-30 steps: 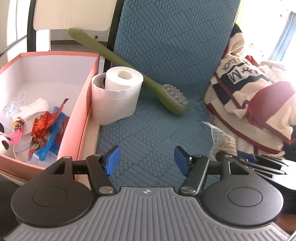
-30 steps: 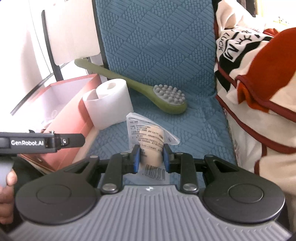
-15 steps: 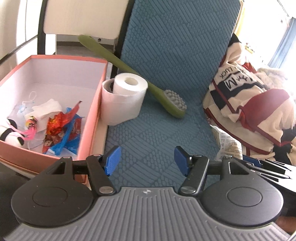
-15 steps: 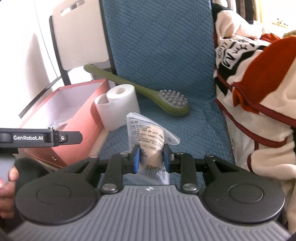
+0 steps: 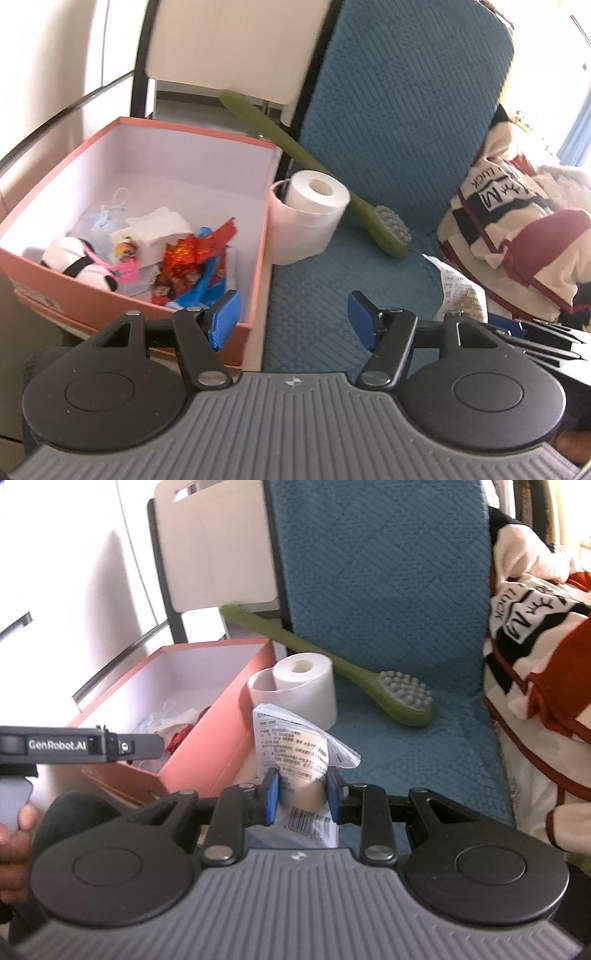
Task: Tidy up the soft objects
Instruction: 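Lift and carry the clear packet in the right gripper over the box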
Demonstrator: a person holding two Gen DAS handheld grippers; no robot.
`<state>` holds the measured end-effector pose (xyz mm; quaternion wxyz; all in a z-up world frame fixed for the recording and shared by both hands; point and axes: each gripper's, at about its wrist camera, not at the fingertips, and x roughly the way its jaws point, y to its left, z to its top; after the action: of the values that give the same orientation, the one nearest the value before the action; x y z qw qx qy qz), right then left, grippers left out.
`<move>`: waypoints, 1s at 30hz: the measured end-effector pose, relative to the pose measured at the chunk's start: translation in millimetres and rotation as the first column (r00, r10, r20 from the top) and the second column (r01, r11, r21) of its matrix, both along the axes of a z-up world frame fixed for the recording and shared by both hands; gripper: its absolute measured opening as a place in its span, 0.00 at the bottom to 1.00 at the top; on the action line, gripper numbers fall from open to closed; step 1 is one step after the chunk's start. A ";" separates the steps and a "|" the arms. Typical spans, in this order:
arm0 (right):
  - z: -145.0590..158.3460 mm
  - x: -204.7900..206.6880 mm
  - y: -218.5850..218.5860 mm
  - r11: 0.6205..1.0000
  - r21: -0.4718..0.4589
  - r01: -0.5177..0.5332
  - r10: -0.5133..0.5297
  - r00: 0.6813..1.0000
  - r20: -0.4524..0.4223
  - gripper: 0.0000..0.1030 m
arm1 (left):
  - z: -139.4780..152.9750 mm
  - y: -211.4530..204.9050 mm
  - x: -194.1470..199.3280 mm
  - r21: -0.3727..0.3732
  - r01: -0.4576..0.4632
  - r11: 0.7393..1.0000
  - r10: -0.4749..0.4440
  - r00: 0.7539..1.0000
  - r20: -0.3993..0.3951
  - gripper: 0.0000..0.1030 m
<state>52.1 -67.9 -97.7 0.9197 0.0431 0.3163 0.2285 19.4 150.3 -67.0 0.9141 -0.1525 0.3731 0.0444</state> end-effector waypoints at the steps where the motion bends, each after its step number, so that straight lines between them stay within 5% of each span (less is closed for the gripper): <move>1: 1.2 -0.9 4.3 1.000 -0.003 -0.008 0.008 1.000 0.000 0.30 | 0.6 3.6 -2.9 -0.002 -0.005 1.000 0.005 1.000 0.001 0.67; 30: 32.1 -13.7 147.1 0.958 -0.014 -0.286 0.286 0.958 0.027 0.31 | 15.4 122.8 -58.9 -0.012 -0.195 0.981 0.194 0.981 -0.020 0.68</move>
<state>38.4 79.2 -65.6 0.8817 -0.0111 0.3072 0.3579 -39.4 273.1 -51.5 0.9008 -0.1943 0.3650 0.1323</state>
